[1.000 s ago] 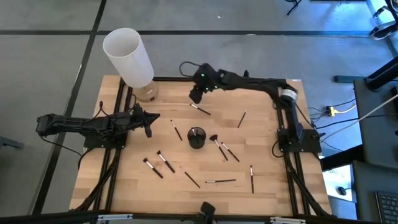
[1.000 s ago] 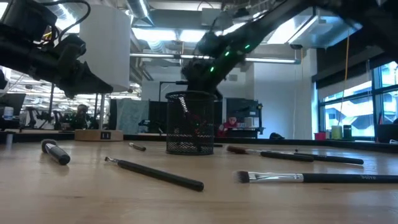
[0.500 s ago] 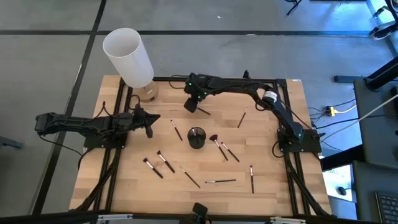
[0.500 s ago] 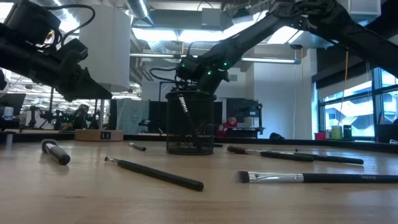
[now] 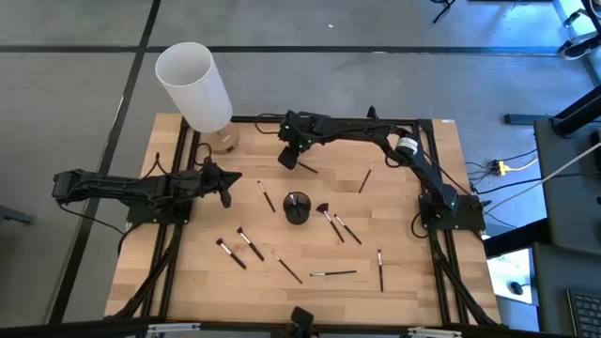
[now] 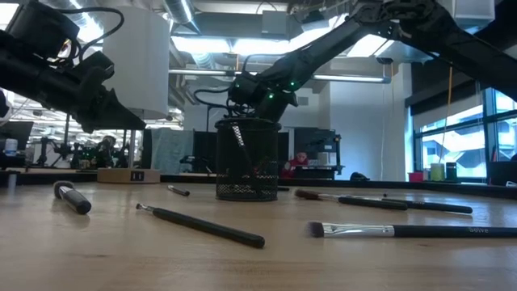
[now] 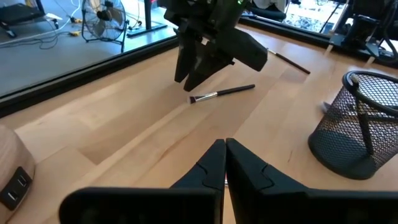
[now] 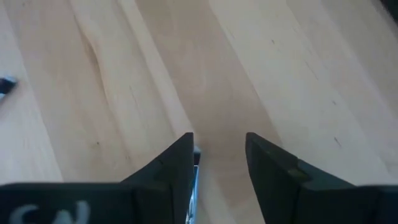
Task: Sort items
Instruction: Put the silver eyeshadow brush into the pen holder
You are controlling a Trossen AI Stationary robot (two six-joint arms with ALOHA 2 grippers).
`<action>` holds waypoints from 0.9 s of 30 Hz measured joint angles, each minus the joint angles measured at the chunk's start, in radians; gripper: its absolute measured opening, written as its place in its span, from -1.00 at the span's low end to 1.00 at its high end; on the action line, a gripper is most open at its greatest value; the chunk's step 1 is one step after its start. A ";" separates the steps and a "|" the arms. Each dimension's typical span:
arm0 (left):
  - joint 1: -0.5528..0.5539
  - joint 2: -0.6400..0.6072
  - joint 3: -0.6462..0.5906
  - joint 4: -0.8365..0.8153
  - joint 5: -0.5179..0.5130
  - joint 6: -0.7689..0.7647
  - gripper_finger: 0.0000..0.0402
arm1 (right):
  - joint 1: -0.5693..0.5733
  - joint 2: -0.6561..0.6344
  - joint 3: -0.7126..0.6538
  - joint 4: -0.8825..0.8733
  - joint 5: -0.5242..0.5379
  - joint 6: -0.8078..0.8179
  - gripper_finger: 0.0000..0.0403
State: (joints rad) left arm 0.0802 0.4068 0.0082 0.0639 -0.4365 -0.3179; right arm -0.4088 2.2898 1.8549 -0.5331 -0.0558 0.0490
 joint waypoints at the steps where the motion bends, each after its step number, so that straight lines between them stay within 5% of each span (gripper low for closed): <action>1: 0.000 0.000 0.000 0.000 0.000 -0.001 -0.96 | 0.000 0.000 0.000 -0.003 -0.015 0.013 -0.31; 20: 0.000 0.000 0.000 0.000 0.002 -0.021 -0.96 | -0.024 0.000 0.000 -0.248 -0.112 -0.113 -0.34; 27: 0.000 0.000 0.000 0.000 0.004 -0.030 -0.97 | -0.003 -0.001 0.003 -0.329 -0.023 -0.109 -0.34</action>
State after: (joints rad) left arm 0.0803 0.4068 0.0083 0.0643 -0.4325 -0.3475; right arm -0.4119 2.2887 1.8576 -0.8621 -0.0789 -0.0603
